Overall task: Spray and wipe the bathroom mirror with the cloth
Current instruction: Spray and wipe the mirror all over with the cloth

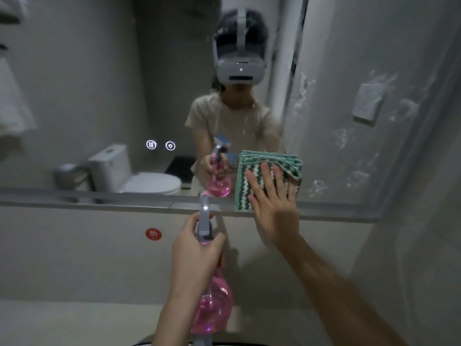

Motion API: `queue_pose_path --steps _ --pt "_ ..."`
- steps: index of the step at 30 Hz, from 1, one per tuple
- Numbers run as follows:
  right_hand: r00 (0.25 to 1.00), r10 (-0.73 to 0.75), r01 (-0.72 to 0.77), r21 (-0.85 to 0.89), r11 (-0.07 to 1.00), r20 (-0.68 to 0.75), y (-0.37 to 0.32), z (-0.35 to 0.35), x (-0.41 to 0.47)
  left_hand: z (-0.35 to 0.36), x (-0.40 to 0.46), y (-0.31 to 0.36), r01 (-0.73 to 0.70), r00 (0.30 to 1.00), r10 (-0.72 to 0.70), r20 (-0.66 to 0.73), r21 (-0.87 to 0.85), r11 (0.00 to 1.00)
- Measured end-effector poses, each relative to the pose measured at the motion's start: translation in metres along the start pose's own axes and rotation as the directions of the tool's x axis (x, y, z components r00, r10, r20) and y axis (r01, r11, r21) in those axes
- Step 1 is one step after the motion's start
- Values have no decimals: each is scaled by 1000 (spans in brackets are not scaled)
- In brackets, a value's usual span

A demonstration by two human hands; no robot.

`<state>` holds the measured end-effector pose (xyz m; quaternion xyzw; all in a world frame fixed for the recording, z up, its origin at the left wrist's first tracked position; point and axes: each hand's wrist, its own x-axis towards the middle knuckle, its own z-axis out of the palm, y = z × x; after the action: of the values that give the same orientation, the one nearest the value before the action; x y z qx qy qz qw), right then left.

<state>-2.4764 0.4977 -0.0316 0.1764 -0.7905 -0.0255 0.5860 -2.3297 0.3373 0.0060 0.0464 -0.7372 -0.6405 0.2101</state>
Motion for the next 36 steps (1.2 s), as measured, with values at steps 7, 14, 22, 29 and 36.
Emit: queue_pose_path --steps 7,14,22,29,36 --pt "965 257 -256 -9 967 53 -48 19 4 -32 12 -9 2 998 -3 -70 -22 1000" --pt "988 141 -138 -43 989 66 -118 39 -3 -71 30 -28 52 996 -60 -72 -101 993" --pt "999 -34 35 111 993 -14 -197 47 30 -134 56 -45 -105 975 122 -187 102 989" --pt "997 -76 72 186 980 18 -253 46 61 -181 65 -43 -69 979 63 -196 -24 997" --pt "966 -142 95 212 973 217 -255 50 68 -195 70 -49 -27 977 16 -213 -49 998"
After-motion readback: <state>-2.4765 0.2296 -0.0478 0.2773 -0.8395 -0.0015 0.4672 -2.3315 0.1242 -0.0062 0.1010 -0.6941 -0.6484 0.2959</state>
